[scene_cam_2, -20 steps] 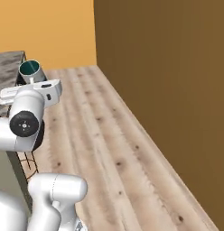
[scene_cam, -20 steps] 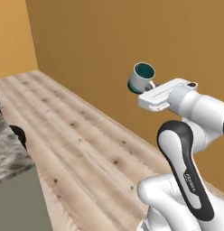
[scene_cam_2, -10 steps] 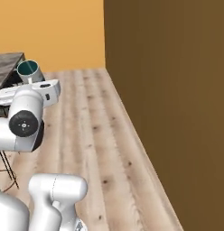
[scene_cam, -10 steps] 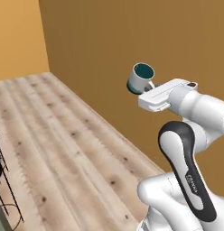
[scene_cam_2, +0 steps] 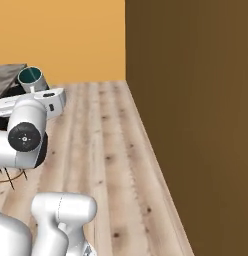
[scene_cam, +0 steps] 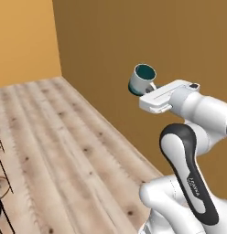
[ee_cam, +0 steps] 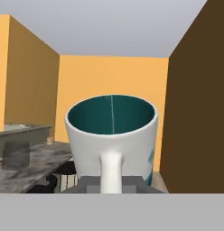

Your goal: Open the cabinet directly in front. Then move the liquor and the mug to the dining counter with the jar on it.

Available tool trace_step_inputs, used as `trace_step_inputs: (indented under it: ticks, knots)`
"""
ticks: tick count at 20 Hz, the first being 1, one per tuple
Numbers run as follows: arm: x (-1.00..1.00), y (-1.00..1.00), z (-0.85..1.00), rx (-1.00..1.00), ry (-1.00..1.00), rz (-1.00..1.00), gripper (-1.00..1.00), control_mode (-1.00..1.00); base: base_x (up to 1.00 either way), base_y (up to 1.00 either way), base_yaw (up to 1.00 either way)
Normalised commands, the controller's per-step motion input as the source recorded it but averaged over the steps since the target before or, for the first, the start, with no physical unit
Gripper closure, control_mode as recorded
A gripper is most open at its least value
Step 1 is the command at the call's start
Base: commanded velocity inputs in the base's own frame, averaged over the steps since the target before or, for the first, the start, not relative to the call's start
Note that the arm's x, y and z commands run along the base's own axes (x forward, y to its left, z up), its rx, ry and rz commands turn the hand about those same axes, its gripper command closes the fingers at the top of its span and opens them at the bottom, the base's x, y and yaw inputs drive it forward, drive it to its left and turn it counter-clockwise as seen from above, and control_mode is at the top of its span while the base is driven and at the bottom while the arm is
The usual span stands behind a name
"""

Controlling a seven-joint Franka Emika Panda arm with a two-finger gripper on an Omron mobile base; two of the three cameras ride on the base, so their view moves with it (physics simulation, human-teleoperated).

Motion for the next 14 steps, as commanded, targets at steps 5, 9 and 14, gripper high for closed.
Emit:
trace_step_inputs:
  ticks: [5,9,14]
  knots:
    - [0.0,0.0,0.0,0.0,0.0,0.0,1.0,1.0,1.0,0.0,0.23]
    - [0.0,0.0,0.0,0.0,0.0,0.0,1.0,1.0,1.0,0.0,0.4]
    - [0.0,0.0,0.0,0.0,0.0,0.0,1.0,1.0,0.97,-0.08,0.65]
